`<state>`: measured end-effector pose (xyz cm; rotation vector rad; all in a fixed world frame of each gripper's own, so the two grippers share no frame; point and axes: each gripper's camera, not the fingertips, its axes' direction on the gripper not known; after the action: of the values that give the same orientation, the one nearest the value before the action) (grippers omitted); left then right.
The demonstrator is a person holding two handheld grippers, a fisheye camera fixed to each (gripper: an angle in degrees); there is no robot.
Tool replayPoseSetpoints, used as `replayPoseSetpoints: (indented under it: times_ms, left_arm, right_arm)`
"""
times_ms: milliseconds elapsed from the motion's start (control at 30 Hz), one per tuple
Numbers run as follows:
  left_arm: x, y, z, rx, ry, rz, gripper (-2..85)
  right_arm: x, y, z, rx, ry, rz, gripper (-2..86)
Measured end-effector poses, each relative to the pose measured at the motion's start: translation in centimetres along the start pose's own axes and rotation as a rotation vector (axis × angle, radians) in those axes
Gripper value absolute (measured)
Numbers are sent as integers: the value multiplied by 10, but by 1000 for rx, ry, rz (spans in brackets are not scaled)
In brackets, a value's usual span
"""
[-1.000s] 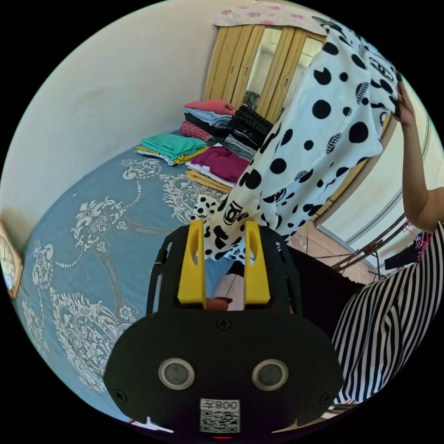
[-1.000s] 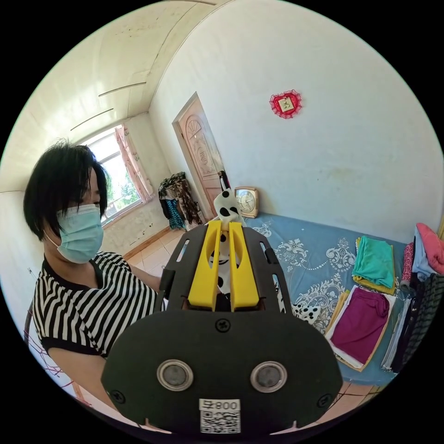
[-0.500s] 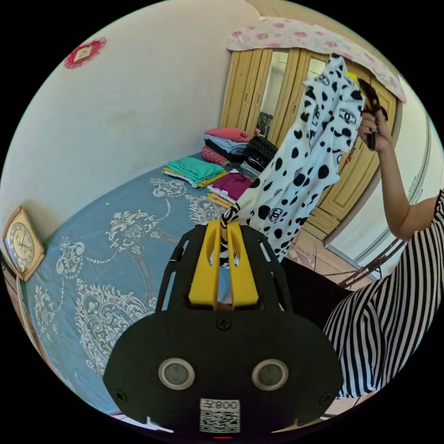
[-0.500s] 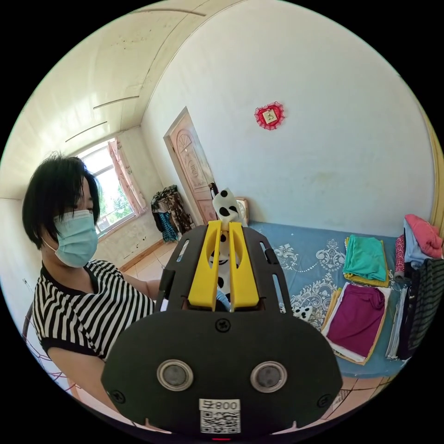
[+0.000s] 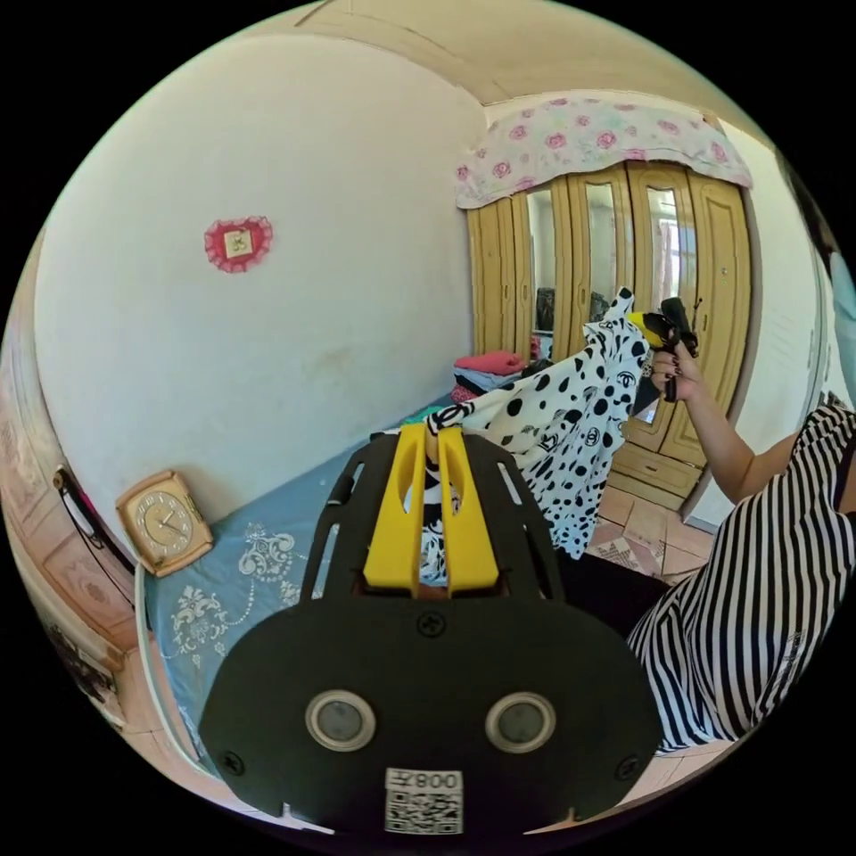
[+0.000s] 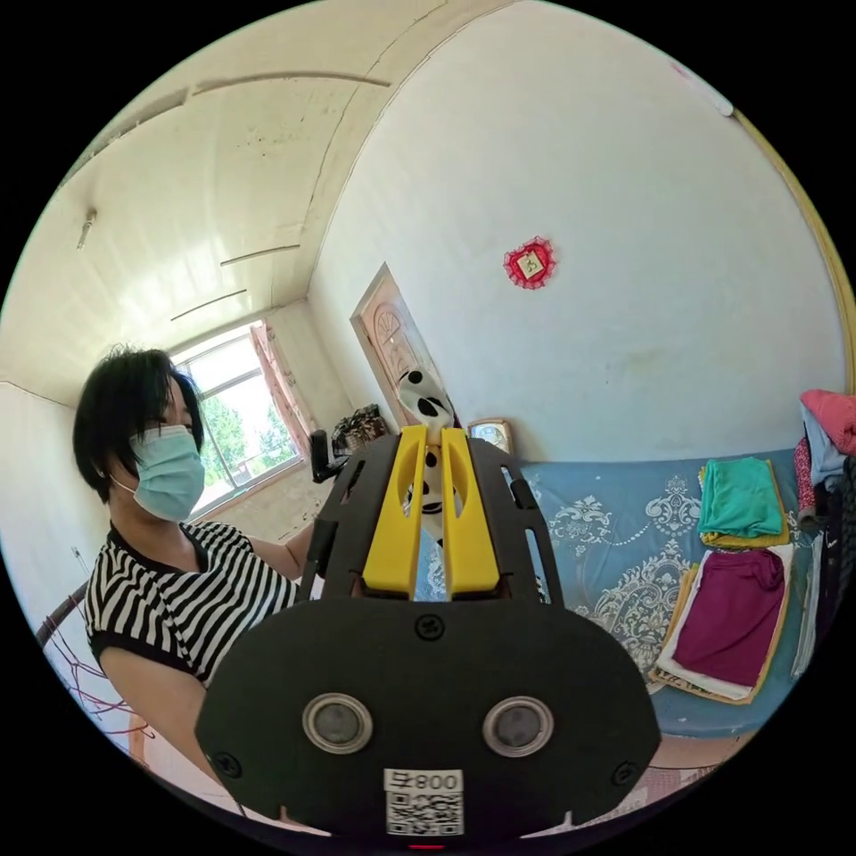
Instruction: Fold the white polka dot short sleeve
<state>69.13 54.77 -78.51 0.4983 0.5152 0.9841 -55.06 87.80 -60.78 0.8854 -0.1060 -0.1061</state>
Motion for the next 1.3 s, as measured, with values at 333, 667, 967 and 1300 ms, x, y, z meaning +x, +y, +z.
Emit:
replayPoseSetpoints:
  times_ms: [333, 667, 967, 1300]
  left_arm:
    - [35, -58, -164, 154, -107, 23, 23]
    - [49, -71, -283, 232, -280, 84, 24]
    - [0, -58, -318, 241, -301, 50, 25]
    - [-111, -22, -291, 178, -329, 0, 23]
  right_arm:
    - [-21, 13, -13, 45, -181, -112, 24]
    - [-27, 15, 7, 32, -324, -222, 25]
    - [-4, 8, 41, 29, -383, -276, 28]
    - [85, -9, 122, -30, -332, -218, 27]
